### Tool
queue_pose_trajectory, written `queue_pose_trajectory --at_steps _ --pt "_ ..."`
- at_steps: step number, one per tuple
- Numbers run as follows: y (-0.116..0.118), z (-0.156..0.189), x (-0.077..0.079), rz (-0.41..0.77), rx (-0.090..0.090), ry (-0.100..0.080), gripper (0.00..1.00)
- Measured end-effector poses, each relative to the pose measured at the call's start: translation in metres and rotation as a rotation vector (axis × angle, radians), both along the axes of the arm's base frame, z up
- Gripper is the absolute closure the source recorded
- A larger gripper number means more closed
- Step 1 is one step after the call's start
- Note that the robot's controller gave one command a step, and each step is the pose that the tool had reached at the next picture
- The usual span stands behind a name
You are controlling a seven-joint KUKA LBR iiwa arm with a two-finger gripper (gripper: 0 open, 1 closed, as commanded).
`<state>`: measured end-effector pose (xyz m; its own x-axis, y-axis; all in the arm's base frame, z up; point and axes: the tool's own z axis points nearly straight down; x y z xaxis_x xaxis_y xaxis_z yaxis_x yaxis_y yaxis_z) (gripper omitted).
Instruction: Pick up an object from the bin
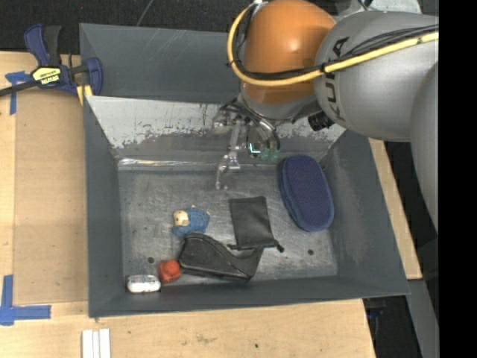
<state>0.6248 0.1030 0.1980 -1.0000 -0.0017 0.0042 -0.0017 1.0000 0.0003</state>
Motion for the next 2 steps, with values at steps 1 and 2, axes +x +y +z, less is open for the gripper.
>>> queue_pose_trajectory --at_steps 1,2 --pt "0.005 -0.082 -0.065 0.274 0.000 -0.010 0.00" --pt "-0.025 -0.086 -0.125 0.452 -0.004 -0.040 0.00"
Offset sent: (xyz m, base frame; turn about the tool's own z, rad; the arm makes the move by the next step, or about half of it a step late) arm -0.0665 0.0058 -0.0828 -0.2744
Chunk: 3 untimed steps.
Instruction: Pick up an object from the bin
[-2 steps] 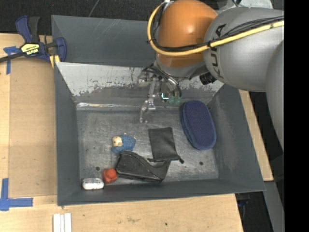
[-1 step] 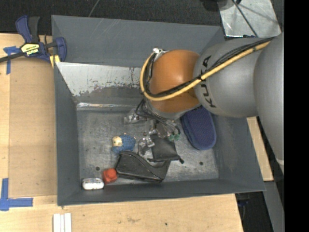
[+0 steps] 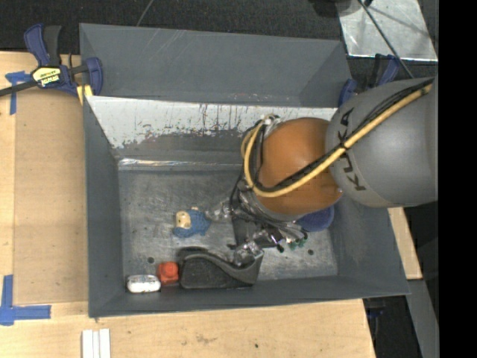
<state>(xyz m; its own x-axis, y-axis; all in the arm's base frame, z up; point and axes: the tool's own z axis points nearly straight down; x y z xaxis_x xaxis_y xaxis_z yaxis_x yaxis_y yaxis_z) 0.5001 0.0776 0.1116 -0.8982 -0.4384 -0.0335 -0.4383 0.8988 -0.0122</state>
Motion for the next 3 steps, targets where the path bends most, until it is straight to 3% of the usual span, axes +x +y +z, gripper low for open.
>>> queue_pose_trajectory --at_steps 1,2,3 --pt "-0.0461 -0.0290 0.0173 0.050 -0.003 -0.003 0.00" --pt "-0.0460 -0.0310 0.0134 0.048 -0.001 0.011 1.00" --pt "-0.0460 -0.0310 0.0133 0.048 -0.001 0.012 0.00"
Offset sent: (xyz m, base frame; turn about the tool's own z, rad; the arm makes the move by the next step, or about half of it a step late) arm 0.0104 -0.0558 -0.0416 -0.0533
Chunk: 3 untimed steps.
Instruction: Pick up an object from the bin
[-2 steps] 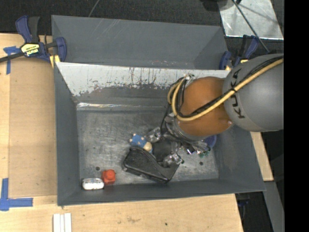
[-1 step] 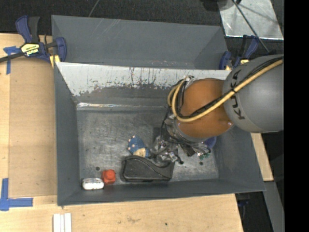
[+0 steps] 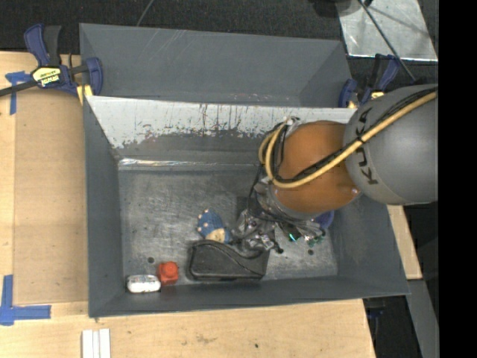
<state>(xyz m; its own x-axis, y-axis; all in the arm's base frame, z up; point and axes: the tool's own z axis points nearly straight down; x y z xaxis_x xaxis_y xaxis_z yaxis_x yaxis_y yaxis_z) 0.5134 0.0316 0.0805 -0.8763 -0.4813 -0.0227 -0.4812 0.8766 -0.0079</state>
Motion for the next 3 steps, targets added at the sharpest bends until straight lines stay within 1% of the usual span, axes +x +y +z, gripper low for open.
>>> queue_pose_trajectory --at_steps 1,2,3 --pt "0.015 0.009 0.000 -0.184 0.000 0.017 0.00" --pt "-0.045 0.029 0.022 -0.167 -0.004 0.017 0.00" --pt "-0.006 0.036 0.014 -0.383 0.002 0.023 0.00"
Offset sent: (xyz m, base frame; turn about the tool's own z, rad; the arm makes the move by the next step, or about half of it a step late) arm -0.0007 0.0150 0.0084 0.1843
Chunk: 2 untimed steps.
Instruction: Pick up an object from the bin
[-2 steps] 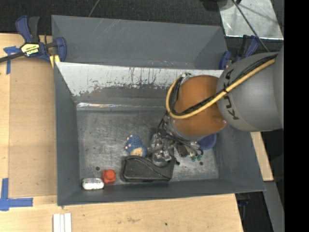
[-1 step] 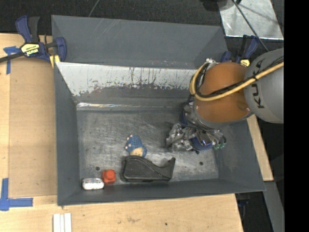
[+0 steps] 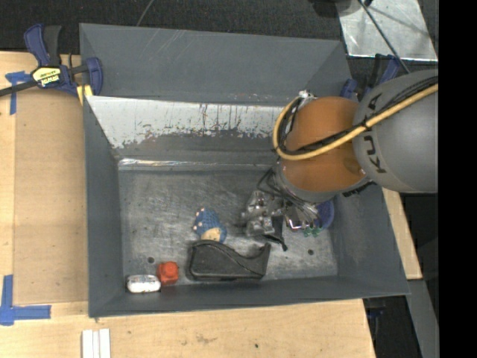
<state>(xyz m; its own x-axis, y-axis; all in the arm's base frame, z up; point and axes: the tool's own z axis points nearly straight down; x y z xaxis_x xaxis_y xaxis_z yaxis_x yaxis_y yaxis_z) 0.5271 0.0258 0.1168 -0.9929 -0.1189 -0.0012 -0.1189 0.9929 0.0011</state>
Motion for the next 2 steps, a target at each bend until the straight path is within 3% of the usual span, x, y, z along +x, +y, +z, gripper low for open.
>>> queue_pose_trajectory --at_steps 1,2 --pt "-0.0385 -0.0345 0.0208 0.285 0.000 -0.004 0.00" --pt "-0.0383 -0.0343 0.0208 0.284 0.000 -0.003 1.00"
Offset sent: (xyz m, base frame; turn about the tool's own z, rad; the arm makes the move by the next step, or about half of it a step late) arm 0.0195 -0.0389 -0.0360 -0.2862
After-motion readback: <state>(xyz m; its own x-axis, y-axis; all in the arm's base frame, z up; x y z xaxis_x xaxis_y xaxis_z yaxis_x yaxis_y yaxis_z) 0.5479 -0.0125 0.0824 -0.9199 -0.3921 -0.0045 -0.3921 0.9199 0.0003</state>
